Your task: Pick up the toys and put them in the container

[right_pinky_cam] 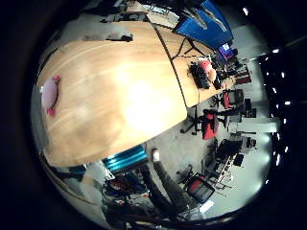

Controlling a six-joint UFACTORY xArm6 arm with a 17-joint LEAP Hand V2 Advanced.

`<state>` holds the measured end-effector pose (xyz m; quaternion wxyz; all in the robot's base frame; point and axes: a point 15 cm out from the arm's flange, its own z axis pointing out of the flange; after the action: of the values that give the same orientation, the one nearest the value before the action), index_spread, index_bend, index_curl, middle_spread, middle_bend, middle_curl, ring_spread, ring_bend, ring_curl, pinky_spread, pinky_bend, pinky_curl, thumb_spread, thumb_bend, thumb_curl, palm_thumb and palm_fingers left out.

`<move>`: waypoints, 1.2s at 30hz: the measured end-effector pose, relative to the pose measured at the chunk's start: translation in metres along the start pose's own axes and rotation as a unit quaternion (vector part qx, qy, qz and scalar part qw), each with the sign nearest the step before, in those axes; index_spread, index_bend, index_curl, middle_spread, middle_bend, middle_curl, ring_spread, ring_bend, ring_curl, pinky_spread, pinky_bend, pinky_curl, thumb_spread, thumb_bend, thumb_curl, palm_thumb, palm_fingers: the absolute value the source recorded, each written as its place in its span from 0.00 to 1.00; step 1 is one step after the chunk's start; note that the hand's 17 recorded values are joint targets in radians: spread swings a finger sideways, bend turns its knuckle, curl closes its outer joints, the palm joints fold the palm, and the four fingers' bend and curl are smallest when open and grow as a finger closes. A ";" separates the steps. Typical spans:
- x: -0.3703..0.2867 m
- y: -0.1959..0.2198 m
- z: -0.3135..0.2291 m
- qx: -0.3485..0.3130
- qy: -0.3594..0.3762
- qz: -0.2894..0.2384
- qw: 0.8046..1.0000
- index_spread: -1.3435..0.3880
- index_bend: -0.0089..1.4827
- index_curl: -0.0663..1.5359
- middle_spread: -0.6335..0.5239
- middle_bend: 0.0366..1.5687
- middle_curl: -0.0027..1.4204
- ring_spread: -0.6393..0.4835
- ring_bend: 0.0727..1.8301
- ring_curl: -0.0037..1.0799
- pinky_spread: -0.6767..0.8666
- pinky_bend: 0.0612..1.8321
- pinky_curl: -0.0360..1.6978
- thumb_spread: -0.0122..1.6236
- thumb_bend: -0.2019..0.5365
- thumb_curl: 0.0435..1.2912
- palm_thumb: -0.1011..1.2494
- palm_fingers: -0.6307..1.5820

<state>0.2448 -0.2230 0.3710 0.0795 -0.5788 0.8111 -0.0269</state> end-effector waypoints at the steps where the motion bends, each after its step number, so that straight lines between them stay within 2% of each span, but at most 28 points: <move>1: 0.000 0.000 0.000 -0.001 0.000 -0.002 1.000 0.53 0.11 0.23 0.51 0.13 0.26 0.60 0.36 0.19 0.70 0.62 0.05 0.58 0.23 0.19 0.20 0.38; 17: -0.011 -0.003 -0.003 0.004 0.000 -0.016 1.000 0.53 0.12 0.23 0.50 0.14 0.26 0.59 0.37 0.20 0.69 0.63 0.04 0.58 0.23 0.20 0.20 0.39; 36: -0.185 -0.059 0.046 -0.019 -0.042 -0.137 0.990 0.53 0.12 0.23 0.50 0.15 0.26 0.58 0.38 0.20 0.69 0.65 0.02 0.58 0.23 0.19 0.22 0.40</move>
<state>0.3661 -0.0660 0.3520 0.0980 -0.6863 0.7207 0.0020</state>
